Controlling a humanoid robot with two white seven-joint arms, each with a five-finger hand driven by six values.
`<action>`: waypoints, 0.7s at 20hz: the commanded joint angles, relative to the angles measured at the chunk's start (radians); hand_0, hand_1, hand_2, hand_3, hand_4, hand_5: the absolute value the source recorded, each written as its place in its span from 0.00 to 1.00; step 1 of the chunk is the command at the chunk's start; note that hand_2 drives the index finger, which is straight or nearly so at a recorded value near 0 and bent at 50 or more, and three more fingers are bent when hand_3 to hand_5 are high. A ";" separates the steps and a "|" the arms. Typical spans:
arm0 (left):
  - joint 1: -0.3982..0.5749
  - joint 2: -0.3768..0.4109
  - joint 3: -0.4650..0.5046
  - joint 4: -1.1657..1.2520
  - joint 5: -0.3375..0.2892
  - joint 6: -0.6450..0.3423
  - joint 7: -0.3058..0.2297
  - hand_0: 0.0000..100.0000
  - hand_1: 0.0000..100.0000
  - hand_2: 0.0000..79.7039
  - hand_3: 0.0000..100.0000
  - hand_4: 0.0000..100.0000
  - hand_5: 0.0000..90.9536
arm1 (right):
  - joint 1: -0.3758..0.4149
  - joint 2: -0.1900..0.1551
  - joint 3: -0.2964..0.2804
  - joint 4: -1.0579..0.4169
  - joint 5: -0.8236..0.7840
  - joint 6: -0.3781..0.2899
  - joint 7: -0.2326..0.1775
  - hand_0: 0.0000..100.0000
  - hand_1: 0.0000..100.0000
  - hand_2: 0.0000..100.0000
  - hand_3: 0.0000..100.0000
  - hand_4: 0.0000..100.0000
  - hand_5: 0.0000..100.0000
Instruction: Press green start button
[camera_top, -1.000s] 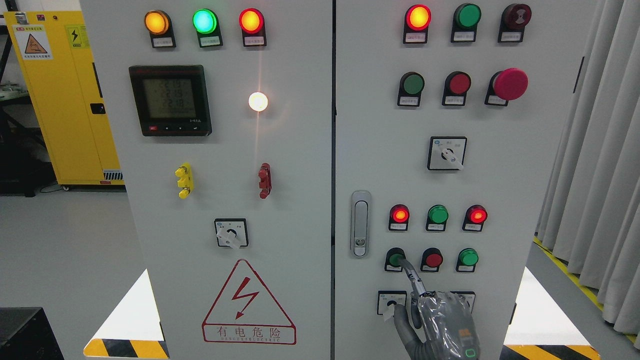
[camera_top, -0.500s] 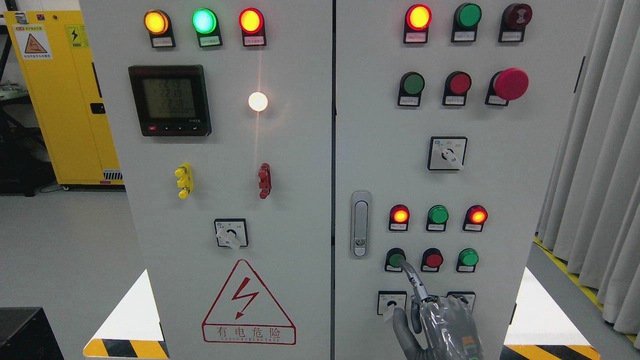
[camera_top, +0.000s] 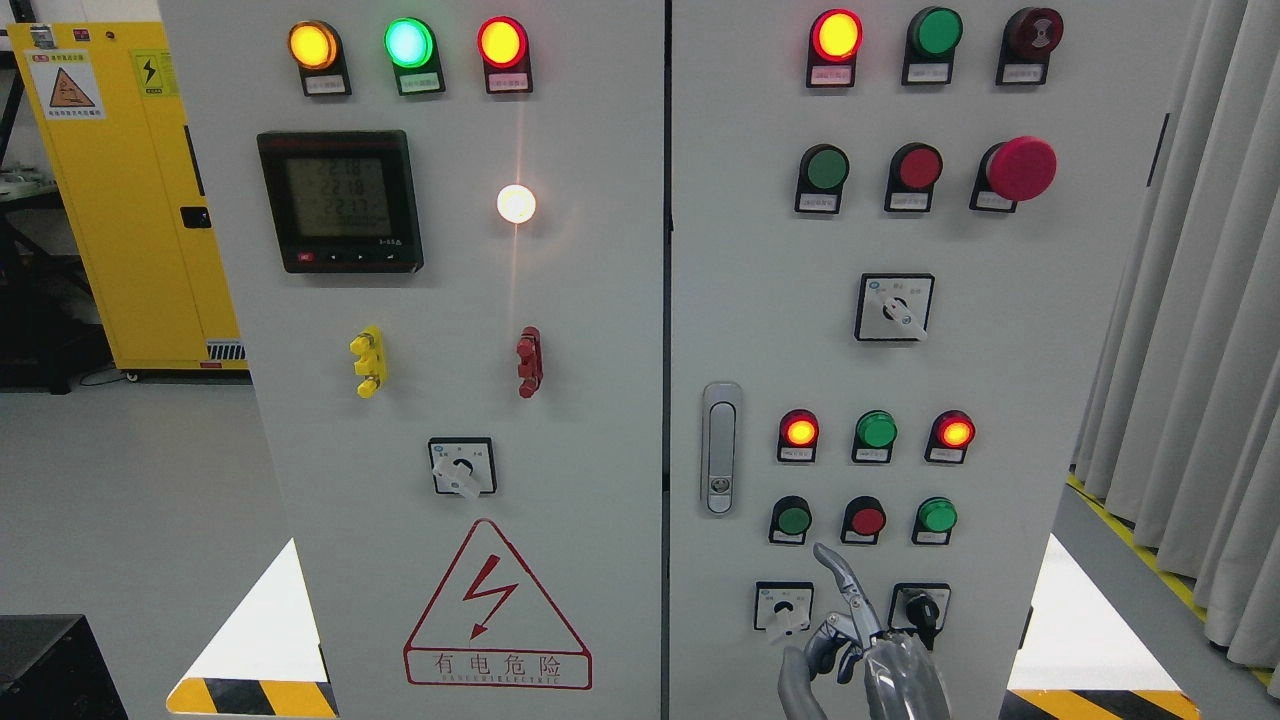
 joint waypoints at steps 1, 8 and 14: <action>-0.001 0.000 0.000 0.000 -0.001 0.000 -0.002 0.12 0.56 0.00 0.00 0.00 0.00 | 0.079 0.007 0.077 -0.123 -0.275 0.012 0.012 0.75 0.71 0.00 0.00 0.01 0.02; 0.000 0.000 0.000 0.000 0.000 0.000 0.000 0.12 0.56 0.00 0.00 0.00 0.00 | 0.079 0.009 0.078 -0.129 -0.298 0.015 0.012 0.71 0.67 0.00 0.00 0.00 0.00; 0.000 0.000 -0.001 0.000 -0.001 0.000 -0.002 0.12 0.56 0.00 0.00 0.00 0.00 | 0.087 0.012 0.089 -0.143 -0.298 0.036 0.012 0.68 0.67 0.00 0.00 0.00 0.00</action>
